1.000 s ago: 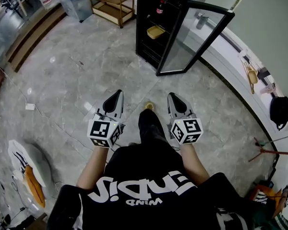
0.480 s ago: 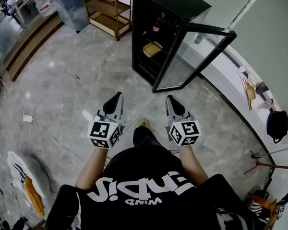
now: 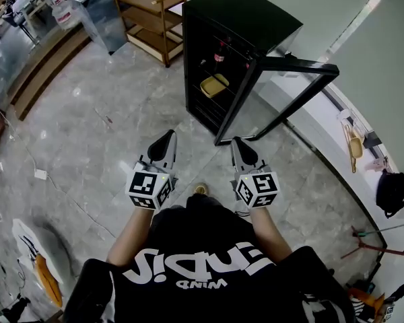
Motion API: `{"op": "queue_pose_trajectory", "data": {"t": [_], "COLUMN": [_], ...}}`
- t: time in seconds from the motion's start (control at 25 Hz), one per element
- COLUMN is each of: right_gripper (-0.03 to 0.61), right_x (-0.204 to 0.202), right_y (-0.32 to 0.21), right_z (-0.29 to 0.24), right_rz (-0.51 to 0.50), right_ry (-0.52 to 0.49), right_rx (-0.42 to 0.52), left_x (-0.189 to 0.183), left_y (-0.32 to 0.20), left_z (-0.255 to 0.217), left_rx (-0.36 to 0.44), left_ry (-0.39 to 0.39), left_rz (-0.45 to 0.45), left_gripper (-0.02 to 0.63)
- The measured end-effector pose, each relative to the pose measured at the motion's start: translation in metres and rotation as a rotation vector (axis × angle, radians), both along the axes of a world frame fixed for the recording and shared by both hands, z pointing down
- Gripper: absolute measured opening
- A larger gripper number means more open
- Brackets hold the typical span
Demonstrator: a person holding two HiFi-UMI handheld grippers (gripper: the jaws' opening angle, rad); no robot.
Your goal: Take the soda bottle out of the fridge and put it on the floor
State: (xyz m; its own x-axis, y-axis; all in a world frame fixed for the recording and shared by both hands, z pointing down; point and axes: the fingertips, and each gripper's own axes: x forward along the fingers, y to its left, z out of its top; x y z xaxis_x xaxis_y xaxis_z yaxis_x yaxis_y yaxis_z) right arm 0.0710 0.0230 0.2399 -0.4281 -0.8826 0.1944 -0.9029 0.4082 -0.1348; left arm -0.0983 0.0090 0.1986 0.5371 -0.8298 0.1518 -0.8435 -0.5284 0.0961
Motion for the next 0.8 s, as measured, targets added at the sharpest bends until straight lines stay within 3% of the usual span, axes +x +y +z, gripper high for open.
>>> {"op": "queue_pose_trajectory", "data": {"t": [0.28, 0.8], "right_gripper": [0.023, 0.023], "right_x": [0.012, 0.021], "right_y": [-0.028, -0.071], "right_z": [-0.004, -0.01], "right_rz": [0.025, 0.118], "right_ry": [-0.009, -0.023], "right_rx": [0.011, -0.007], "left_x": [0.015, 0.029], "left_y": [-0.031, -0.098], "left_z": [-0.005, -0.01], "left_rx": [0.016, 0.005], "left_ry": [0.009, -0.003], "left_rz": [0.012, 0.112], "left_gripper": [0.007, 0.006]}}
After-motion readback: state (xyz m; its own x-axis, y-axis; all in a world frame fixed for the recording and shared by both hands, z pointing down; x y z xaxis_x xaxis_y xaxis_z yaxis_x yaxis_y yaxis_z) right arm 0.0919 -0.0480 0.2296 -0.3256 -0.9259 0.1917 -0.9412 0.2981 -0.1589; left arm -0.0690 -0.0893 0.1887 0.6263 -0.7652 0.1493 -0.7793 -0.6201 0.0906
